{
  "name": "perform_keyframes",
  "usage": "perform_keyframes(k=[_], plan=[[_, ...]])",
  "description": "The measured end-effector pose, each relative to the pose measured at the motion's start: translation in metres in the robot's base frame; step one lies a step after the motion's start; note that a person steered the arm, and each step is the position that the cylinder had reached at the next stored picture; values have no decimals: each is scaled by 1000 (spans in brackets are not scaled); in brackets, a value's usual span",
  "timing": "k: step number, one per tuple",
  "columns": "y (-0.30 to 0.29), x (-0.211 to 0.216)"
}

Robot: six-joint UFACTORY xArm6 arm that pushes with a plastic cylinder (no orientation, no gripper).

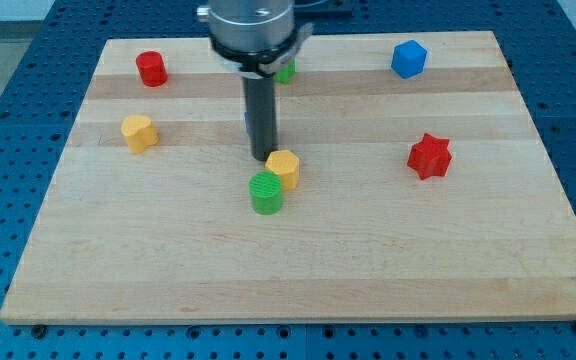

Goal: Move the green circle to the bottom center of the board

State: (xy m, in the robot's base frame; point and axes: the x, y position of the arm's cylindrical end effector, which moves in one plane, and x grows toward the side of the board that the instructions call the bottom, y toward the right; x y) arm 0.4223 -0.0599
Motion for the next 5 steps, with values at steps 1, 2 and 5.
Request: perform_keyframes(k=[1, 2, 5], plan=[[-30, 0], [-58, 0], [-119, 8]])
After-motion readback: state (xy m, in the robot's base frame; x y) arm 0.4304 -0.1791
